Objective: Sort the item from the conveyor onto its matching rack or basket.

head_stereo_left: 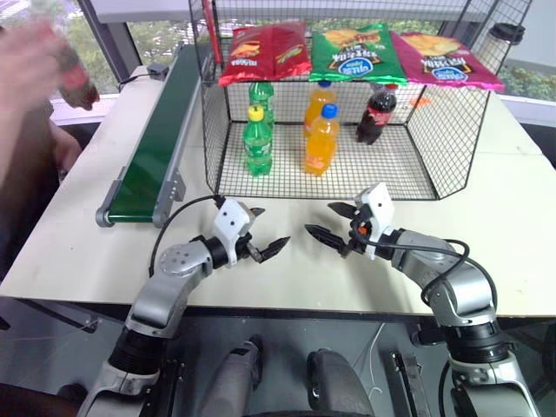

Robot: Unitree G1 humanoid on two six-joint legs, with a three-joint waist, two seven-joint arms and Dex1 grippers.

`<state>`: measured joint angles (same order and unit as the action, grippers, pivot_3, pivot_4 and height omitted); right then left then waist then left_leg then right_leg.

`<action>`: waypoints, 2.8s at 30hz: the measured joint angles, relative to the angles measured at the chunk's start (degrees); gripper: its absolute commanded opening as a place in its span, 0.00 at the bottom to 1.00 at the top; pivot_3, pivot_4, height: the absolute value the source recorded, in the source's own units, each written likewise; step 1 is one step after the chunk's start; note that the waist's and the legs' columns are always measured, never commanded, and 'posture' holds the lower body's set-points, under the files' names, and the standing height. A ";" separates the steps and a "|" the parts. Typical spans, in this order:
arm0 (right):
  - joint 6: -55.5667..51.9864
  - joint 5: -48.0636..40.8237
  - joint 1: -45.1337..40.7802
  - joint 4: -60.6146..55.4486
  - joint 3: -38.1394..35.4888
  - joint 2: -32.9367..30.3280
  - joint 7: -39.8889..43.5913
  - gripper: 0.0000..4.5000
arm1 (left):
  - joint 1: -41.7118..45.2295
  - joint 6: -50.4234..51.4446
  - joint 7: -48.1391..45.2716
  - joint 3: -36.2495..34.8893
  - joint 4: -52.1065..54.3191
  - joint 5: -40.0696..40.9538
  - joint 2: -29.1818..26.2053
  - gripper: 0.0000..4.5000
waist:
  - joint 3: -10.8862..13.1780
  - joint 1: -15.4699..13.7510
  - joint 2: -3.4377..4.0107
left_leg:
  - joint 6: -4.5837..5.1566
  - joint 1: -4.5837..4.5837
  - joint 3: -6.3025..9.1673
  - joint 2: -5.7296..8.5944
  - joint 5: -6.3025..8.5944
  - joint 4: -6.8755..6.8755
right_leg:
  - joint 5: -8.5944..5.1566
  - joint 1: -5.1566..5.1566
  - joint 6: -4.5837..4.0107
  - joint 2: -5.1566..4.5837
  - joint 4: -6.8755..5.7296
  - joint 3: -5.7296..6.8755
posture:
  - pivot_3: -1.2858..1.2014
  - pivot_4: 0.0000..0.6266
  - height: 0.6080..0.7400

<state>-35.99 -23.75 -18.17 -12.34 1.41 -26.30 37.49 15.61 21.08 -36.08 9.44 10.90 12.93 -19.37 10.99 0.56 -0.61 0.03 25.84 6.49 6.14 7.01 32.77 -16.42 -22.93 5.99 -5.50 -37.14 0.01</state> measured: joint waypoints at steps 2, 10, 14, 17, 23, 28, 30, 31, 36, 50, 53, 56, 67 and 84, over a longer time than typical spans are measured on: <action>0.00 0.00 -0.01 0.00 0.00 0.00 0.00 0.98 | 0.34 -0.99 0.11 -0.10 -0.34 0.01 0.30 1.00 | 0.00 -0.02 0.00 | 0.00 0.00 0.00 0.00 0.00 0.00 | 0.00 0.00 0.00 0.00 0.00 0.00 | 0.52 0.24 0.98; 0.01 0.02 -0.02 0.01 0.01 0.00 0.01 0.98 | 0.66 -1.65 1.03 -0.22 -1.32 0.03 0.52 1.00 | 0.00 0.00 0.00 | 0.00 0.00 0.00 0.00 0.00 0.00 | 0.00 0.00 0.01 0.01 -0.01 0.01 | 0.52 0.24 0.98; 0.01 0.02 -0.02 0.00 0.01 0.00 0.00 0.98 | 0.68 -1.69 1.35 -0.21 -1.35 0.00 0.49 1.00 | 0.00 0.00 0.00 | 0.00 0.00 0.00 0.00 0.00 0.00 | 0.01 0.00 0.01 0.01 -0.01 0.01 | 0.52 0.24 0.98; 0.01 0.02 -0.02 0.00 0.01 0.00 0.01 0.98 | 0.73 -1.78 1.56 -0.20 -1.57 -0.24 0.50 1.00 | 0.00 0.00 0.00 | 0.00 0.00 0.00 0.00 0.00 0.00 | 0.01 0.00 0.01 0.01 -0.01 0.01 | 0.52 0.24 0.98; 0.01 0.01 -0.01 0.00 0.01 0.00 0.15 0.98 | 1.06 -1.58 2.22 -0.21 -1.71 -0.37 1.31 1.00 | 0.00 0.00 0.00 | 0.00 0.00 0.00 0.00 0.00 0.00 | 0.01 0.01 0.01 0.01 -0.01 0.02 | 0.52 0.24 0.98; -0.03 -0.01 -0.01 0.00 0.02 -0.01 0.40 0.98 | 1.14 -1.58 2.61 -0.22 -1.71 -0.39 1.47 1.00 | 0.00 0.00 0.00 | 0.00 -0.01 0.00 0.00 0.00 0.01 | 0.01 0.01 0.01 0.01 -0.01 0.02 | 0.52 0.24 0.98; -0.08 -0.01 -0.01 0.00 0.02 -0.01 0.48 0.98 | 1.14 -1.58 2.73 -0.22 -1.71 -0.40 1.51 1.00 | 0.00 0.00 0.00 | 0.00 -0.01 0.00 0.00 0.00 0.01 | 0.01 0.01 0.01 0.01 -0.01 0.02 | 0.52 0.24 0.98; -0.11 -0.02 -0.01 0.00 0.02 -0.02 0.51 0.98 | 1.15 -1.58 2.84 -0.22 -1.71 -0.40 1.56 1.00 | 0.00 0.00 0.00 | 0.00 -0.01 0.00 0.00 0.00 0.01 | 0.01 0.01 0.01 0.01 -0.01 0.02 | 0.52 0.24 0.98; -0.25 -0.04 -0.01 -0.02 0.01 -0.04 0.54 0.98 | 2.07 -1.34 3.48 -0.32 -1.72 -0.05 2.15 1.00 | 0.00 -0.02 0.00 | 0.00 -0.01 0.00 0.00 0.00 0.01 | 0.01 0.02 0.02 0.01 -0.01 0.03 | 0.52 0.24 0.98; -0.31 -0.06 -0.01 -0.03 0.01 -0.11 0.56 0.98 | 2.45 -1.40 3.59 -0.68 -2.02 0.02 2.01 1.00 | 0.00 -0.01 0.00 | 0.00 -0.01 0.00 0.01 -0.01 0.01 | 0.01 0.02 0.02 0.02 -0.01 0.03 | 0.52 0.24 0.98; -0.31 -0.06 -0.01 -0.03 0.01 -0.11 0.57 0.98 | 2.45 -1.51 3.60 -0.67 -2.18 -0.14 1.90 1.00 | 0.00 -0.01 0.00 | 0.01 -0.01 0.00 0.01 -0.01 0.02 | 0.01 0.02 0.02 0.02 -0.01 0.03 | 0.52 0.24 0.98; -0.31 -0.06 -0.01 -0.03 0.01 -0.10 0.58 0.98 | 2.45 -1.90 3.65 -0.65 -2.65 -0.96 1.61 1.00 | 0.00 -0.01 0.00 | 0.01 -0.01 0.00 0.01 -0.01 0.02 | 0.01 0.02 0.02 0.02 -0.02 0.03 | 0.52 0.24 0.98; -0.63 -0.77 -0.78 -0.32 -0.08 -0.78 1.97 0.98 | 0.55 -4.35 3.62 -1.05 -0.71 -3.69 -1.25 1.00 | 0.00 0.06 0.00 | 0.00 -0.01 0.00 0.00 0.00 0.01 | 0.01 0.01 0.02 0.02 -0.02 0.02 | 0.52 0.24 0.98; -3.14 -6.00 -5.09 -4.75 -0.14 -1.74 3.42 0.98 | -2.27 9.01 17.64 -25.48 9.88 10.08 0.01 1.00 | 0.00 -0.14 0.00 | 0.00 -0.02 0.03 0.00 0.00 0.06 | 0.01 -0.01 0.02 0.03 -0.04 0.05 | 0.52 0.24 0.98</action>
<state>-39.13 -29.75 -23.26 -17.09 1.27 -28.04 40.90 13.34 30.09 -18.44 -16.04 20.78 23.01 -19.36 10.99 0.42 -0.61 0.04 25.82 6.52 6.14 7.01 32.83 -16.40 -22.94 6.01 -5.46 -37.18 0.06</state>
